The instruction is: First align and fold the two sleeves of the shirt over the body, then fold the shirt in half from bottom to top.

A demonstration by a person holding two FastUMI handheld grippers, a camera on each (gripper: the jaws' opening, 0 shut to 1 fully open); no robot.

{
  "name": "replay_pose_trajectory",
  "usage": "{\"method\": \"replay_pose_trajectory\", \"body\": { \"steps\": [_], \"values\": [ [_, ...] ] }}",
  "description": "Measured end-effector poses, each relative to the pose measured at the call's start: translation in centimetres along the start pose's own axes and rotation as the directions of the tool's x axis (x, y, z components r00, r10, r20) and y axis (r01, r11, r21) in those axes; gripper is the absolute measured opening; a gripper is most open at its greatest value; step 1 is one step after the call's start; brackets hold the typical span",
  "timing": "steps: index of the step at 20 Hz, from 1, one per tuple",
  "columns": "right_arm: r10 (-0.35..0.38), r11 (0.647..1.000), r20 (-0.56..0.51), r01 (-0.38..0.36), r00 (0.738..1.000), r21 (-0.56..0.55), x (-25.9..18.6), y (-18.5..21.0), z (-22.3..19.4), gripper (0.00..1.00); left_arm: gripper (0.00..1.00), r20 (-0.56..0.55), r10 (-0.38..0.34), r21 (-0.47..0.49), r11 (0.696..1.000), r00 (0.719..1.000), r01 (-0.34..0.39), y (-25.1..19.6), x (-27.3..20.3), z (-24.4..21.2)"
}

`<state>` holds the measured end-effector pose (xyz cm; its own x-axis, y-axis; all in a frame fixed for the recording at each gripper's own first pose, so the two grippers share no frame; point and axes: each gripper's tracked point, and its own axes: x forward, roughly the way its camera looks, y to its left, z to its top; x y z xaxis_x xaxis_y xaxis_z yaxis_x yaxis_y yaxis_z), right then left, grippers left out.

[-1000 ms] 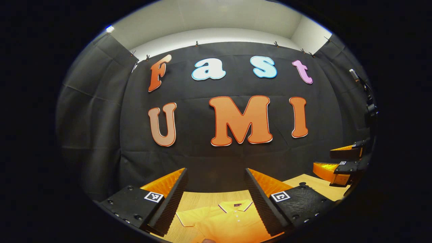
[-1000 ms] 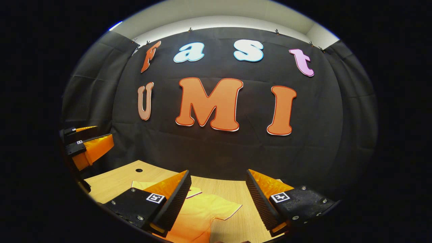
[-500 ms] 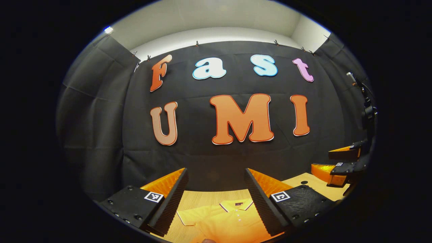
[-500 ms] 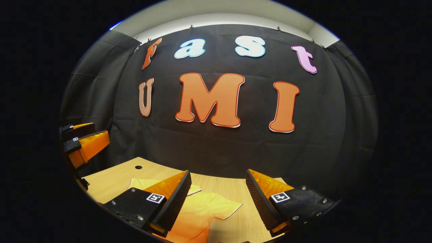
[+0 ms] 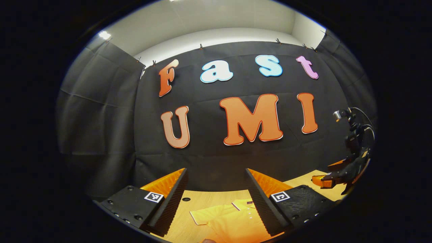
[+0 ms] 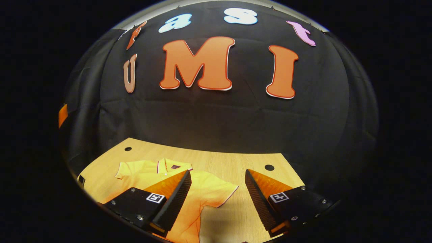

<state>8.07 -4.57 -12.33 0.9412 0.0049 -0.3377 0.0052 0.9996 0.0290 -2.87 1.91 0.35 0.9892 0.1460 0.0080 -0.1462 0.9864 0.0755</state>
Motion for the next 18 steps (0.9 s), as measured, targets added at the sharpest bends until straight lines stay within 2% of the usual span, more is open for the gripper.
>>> {"method": "replay_pose_trajectory", "body": {
  "steps": [3, 6, 8, 12, 15, 18],
  "values": [
    [-0.002, 1.0, -0.145, 0.003, 0.989, 0.01, 2.7, -0.2, -3.4, 0.96, 0.99, -0.004, 0.036, 0.018, 0.999, 0.999, -0.036, 0.8, -0.2, -0.2],
    [0.034, 0.999, -0.261, -0.028, 0.965, 0.028, 5.1, 0.4, -6.0, 0.94, 0.99, -0.021, 0.069, 0.031, 0.997, 0.997, -0.068, 1.4, -0.6, -0.6],
    [0.038, 0.999, -0.341, -0.026, 0.939, 0.041, 6.6, 0.2, -7.5, 0.93, 0.99, -0.035, 0.087, 0.043, 0.995, 0.996, -0.086, 1.6, -0.8, -0.9],
    [0.041, 0.997, -0.505, -0.003, 0.862, 0.076, 9.8, -0.5, -11.4, 0.93, 0.99, -0.05, 0.118, 0.055, 0.992, 0.992, -0.116, 1.9, -1.7, -1.5],
    [0.032, 0.996, -0.629, 0.025, 0.776, 0.081, 11.6, -1.2, -14.7, 0.9, 0.99, -0.067, 0.142, 0.067, 0.988, 0.988, -0.138, 2.1, -1.9, -2.0],
    [0.054, 0.993, -0.704, 0.038, 0.708, 0.113, 13.7, -1.1, -16.9, 0.87, 0.99, -0.102, 0.166, 0.061, 0.985, 0.981, -0.16, 2.1, -2.3, -2.8]
  ]
}}
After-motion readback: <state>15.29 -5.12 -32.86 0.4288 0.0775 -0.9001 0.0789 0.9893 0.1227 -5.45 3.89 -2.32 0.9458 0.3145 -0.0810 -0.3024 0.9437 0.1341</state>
